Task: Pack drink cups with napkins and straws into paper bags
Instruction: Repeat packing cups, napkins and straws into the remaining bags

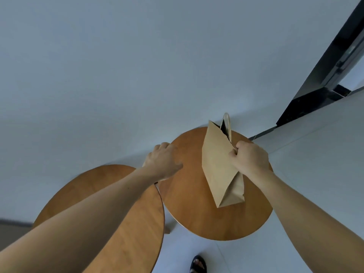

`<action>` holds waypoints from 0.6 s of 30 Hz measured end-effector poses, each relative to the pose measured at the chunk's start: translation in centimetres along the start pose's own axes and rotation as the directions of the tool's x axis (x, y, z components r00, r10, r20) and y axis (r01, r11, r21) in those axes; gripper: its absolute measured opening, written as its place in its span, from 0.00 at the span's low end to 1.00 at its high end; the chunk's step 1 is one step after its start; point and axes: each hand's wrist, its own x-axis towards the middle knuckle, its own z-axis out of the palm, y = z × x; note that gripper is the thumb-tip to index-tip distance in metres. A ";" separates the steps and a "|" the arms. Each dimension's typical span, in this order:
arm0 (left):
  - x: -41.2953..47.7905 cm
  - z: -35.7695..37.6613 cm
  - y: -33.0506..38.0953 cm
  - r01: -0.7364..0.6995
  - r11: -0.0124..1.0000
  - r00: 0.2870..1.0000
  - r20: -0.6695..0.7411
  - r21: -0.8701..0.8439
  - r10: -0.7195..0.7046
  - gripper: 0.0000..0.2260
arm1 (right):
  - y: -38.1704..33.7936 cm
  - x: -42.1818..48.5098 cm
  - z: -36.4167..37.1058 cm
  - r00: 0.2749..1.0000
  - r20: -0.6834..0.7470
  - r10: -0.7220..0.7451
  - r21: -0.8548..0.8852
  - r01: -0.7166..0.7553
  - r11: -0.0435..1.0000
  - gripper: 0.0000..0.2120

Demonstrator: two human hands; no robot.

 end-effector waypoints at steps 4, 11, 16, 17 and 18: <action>-2.8 -1.5 -4.2 0.061 0.996 0.997 -0.034 -0.068 -0.063 0.27 | -8.7 -1.9 -1.8 0.980 -0.024 -0.195 -0.001 0.195 0.981 0.15; -9.5 -3.8 -15.1 0.250 0.951 0.960 -0.080 -0.182 -0.267 0.28 | -23.1 -6.5 -1.4 0.908 -0.009 -0.419 0.025 0.419 0.907 0.11; -15.2 -3.6 -22.9 0.341 0.912 0.926 -0.087 -0.228 -0.368 0.28 | -31.8 -11.3 2.5 0.849 0.035 -0.527 0.075 0.524 0.849 0.15; -16.3 -3.3 -24.2 0.356 0.903 0.920 -0.082 -0.243 -0.384 0.28 | -33.2 -12.4 3.5 0.841 0.047 -0.539 0.086 0.534 0.841 0.16; -17.4 -3.0 -25.5 0.367 0.894 0.915 -0.072 -0.257 -0.396 0.28 | -34.4 -13.4 4.5 0.834 0.056 -0.548 0.098 0.542 0.835 0.15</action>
